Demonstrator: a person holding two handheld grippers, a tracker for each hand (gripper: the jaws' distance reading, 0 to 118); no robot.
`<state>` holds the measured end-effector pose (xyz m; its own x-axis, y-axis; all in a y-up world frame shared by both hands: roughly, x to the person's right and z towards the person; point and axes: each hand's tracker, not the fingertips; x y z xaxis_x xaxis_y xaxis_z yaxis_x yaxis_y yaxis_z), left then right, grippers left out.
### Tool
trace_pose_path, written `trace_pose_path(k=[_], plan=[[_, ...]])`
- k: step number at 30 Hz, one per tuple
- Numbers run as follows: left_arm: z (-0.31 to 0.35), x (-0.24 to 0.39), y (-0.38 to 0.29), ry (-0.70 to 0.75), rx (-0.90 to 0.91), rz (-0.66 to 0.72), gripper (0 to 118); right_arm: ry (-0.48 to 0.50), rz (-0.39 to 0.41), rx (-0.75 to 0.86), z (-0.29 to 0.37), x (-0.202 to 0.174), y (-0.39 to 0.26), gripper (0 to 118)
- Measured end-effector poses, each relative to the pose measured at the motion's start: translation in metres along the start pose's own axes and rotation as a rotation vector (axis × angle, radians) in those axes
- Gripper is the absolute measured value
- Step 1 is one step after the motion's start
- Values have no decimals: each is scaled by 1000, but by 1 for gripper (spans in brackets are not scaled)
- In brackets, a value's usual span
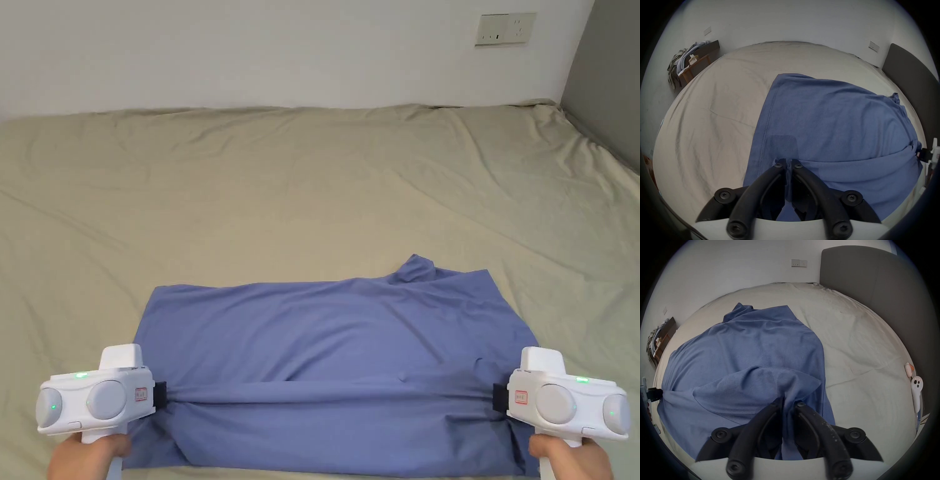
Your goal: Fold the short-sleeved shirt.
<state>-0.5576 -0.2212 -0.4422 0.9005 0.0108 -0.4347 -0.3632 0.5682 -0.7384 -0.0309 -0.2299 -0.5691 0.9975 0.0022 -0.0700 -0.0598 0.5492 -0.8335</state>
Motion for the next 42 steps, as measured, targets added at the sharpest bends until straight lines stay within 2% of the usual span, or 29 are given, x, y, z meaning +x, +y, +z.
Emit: trace_pose_path(k=[3, 4, 5, 7, 8, 9, 14, 18, 20, 21, 22, 23, 24, 25, 29, 33, 41, 42], plan=[[12, 0, 1, -4, 8, 4, 23, -9, 23, 9, 28, -11, 0, 34], [19, -1, 1, -23, 18, 15, 23, -10, 31, 18, 37, -12, 1, 34], [29, -2, 2, -58, 52, 41, 45, -2, 38, 56, 50, -14, 1, 49], [57, -3, 4, -112, 144, 88, 102, 40, 39, 177, 79, -13, 4, 91], [75, -1, 4, -121, 219, 110, 113, 53, 38, 242, 100, -15, 4, 103], [97, 1, 3, -124, 310, 116, 115, 65, 39, 316, 124, -16, 2, 109], [192, 11, -10, -154, 605, 75, 115, 93, 64, 586, 219, -23, -15, 109], [243, 20, -35, -90, 768, 18, 115, 70, 78, 720, 268, -24, -43, 109], [258, 21, -50, -83, 815, -6, 107, 66, 87, 748, 282, -25, -58, 105], [263, 24, -58, -81, 834, -13, 96, 63, 88, 756, 288, -25, -66, 98], [267, 25, -65, -78, 840, -8, 73, 60, 91, 772, 293, -24, -73, 78], [271, 26, -72, -79, 834, -5, 46, 54, 93, 781, 294, -25, -79, 54], [272, 26, -78, -86, 832, -5, 18, 47, 103, 791, 297, -24, -85, 25], [271, 27, -81, -91, 824, -6, 0, 37, 113, 799, 299, -24, -89, 3], [265, 25, -93, -146, 754, -45, 0, 32, 146, 808, 298, -21, -95, 2], [254, 25, -88, -104, 701, -63, 0, 27, 141, 805, 294, -20, -91, 2], [158, -5, -35, -126, 257, -70, 0, 23, 137, 779, 274, -21, -73, 2], [143, -9, -31, -128, 210, -60, 5, 22, 137, 773, 269, -21, -71, 2]])
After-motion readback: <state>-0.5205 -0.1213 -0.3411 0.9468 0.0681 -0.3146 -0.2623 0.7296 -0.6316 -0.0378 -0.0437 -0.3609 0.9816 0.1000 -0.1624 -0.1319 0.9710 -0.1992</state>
